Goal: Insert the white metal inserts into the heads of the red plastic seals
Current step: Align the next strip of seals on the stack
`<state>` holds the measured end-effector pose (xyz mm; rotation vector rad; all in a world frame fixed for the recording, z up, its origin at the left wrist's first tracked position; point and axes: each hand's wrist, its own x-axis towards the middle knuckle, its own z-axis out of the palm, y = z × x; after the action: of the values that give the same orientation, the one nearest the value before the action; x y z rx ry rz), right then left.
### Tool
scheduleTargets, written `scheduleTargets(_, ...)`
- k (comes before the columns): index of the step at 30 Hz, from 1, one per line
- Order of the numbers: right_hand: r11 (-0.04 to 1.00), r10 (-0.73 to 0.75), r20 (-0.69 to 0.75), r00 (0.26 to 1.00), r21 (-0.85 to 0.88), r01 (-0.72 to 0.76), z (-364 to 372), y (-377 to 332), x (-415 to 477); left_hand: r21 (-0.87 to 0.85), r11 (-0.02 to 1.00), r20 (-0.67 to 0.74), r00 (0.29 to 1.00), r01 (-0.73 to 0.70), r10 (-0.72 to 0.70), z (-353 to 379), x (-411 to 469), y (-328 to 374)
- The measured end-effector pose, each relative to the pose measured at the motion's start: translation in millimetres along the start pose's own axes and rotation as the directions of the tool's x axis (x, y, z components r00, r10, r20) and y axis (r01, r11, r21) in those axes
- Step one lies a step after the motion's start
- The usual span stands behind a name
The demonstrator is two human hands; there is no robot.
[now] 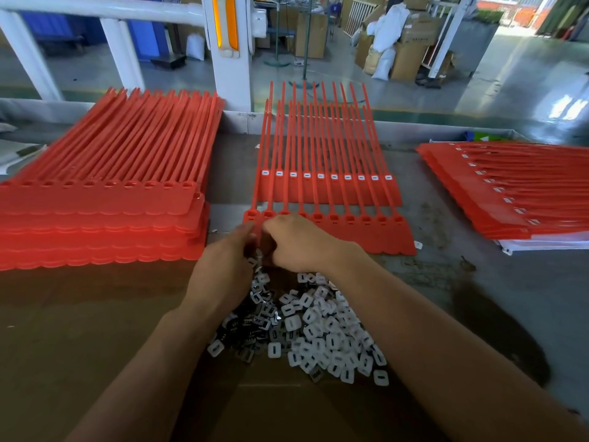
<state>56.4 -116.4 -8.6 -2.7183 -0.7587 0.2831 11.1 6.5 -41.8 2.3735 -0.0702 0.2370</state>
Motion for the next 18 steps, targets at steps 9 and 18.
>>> scheduleTargets(9,0.901,0.21,-0.164,0.964,0.416,-0.126,-13.7,19.6,-1.6,0.283,0.948,0.104,0.987,-0.145,0.12,5.0,-3.2,-0.6)
scheduleTargets(18,0.866,0.298,-0.278,0.913,0.481,-0.136,-5.1,12.1,41.8,0.297,0.94,0.164,0.979,-0.169,0.124,5.9,-5.8,4.6)
